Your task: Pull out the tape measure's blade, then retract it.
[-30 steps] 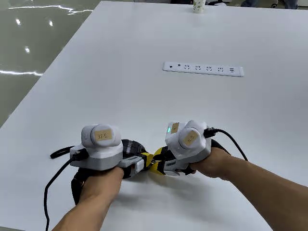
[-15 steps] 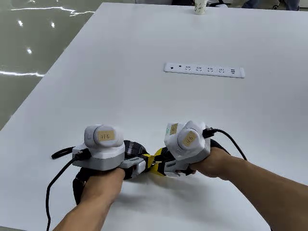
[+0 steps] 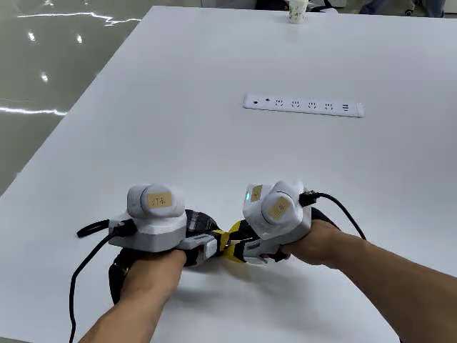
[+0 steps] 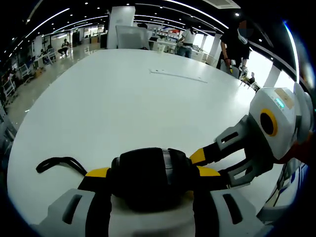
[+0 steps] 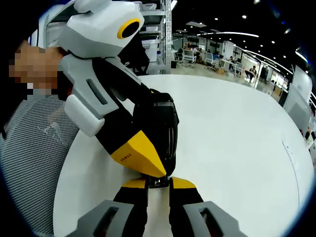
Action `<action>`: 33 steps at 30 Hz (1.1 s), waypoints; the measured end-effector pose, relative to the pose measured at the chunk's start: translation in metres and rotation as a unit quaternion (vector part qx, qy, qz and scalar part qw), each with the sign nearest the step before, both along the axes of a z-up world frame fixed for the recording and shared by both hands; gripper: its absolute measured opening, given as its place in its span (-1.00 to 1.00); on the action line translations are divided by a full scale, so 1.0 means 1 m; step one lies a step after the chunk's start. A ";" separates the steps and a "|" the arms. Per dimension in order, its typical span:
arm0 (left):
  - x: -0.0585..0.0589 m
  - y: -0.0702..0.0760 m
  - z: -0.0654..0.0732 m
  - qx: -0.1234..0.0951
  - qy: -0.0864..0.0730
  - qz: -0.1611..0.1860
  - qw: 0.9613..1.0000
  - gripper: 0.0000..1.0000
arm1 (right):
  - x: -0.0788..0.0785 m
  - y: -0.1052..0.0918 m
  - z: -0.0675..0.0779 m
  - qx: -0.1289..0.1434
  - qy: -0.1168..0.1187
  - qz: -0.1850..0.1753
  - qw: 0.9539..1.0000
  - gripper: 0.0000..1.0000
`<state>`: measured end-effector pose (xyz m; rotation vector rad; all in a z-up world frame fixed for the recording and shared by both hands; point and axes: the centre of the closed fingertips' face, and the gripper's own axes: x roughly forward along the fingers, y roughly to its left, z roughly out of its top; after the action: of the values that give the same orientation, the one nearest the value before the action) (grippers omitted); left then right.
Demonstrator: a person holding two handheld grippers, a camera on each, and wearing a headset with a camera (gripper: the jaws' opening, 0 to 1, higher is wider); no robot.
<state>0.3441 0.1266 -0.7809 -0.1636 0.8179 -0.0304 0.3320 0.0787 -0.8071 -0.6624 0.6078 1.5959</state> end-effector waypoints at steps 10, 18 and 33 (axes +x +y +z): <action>0.001 0.000 0.000 0.013 0.005 -0.015 1.000 0.26 | 0.002 -0.003 0.002 -0.006 -0.008 0.001 1.000 -0.71; -0.004 0.002 -0.001 0.018 0.015 -0.025 0.999 0.28 | 0.002 -0.011 0.006 -0.011 -0.010 -0.004 1.000 -0.64; -0.014 0.002 0.003 0.017 0.013 -0.044 0.999 0.38 | -0.001 -0.030 0.012 -0.011 -0.009 -0.023 1.000 -0.50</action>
<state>0.3302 0.1287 -0.7777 -0.0953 0.8500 -0.0976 0.3313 0.0484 -0.7948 -0.6736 0.6242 1.5413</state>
